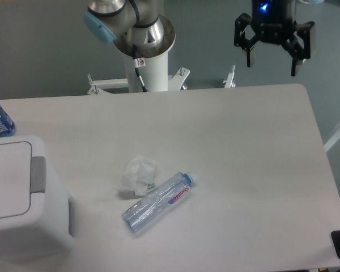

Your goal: Open the trash can

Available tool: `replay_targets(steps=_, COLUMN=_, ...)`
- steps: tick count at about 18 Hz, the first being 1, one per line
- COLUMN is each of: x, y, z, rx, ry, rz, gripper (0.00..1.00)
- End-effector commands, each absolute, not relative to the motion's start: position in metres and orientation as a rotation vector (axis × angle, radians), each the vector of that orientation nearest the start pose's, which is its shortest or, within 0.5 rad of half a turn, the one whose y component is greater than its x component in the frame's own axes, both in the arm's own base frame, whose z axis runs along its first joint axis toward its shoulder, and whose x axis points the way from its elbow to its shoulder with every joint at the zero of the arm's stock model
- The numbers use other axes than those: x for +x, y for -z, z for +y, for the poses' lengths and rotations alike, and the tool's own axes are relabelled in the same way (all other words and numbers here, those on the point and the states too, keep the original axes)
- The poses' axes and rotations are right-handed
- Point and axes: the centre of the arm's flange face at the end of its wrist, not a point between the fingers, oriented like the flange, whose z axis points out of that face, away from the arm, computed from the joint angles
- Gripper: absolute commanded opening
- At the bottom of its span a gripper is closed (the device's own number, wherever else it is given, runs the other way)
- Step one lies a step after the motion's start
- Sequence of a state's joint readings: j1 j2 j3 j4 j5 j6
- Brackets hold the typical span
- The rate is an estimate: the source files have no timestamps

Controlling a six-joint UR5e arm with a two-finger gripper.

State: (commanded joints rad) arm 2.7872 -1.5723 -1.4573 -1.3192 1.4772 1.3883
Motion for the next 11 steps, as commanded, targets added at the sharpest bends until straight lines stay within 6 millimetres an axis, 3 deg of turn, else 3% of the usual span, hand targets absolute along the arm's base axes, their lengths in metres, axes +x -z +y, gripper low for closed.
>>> replay_targets(steps=6, x=-0.436, y=-0.575, z=0.315, rx=-2.902, ry=-0.483, rz=0.262, gripper=1.0)
replay_targets(steps=8, x=-0.439, y=-0.575, z=0.32, rx=-2.895, ry=-0.465, rz=0.115, gripper=1.0)
replay_targets(steps=11, x=-0.433, y=-0.57, z=0.355, rx=-2.83, ry=-0.49, rz=-0.04, gripper=1.0)
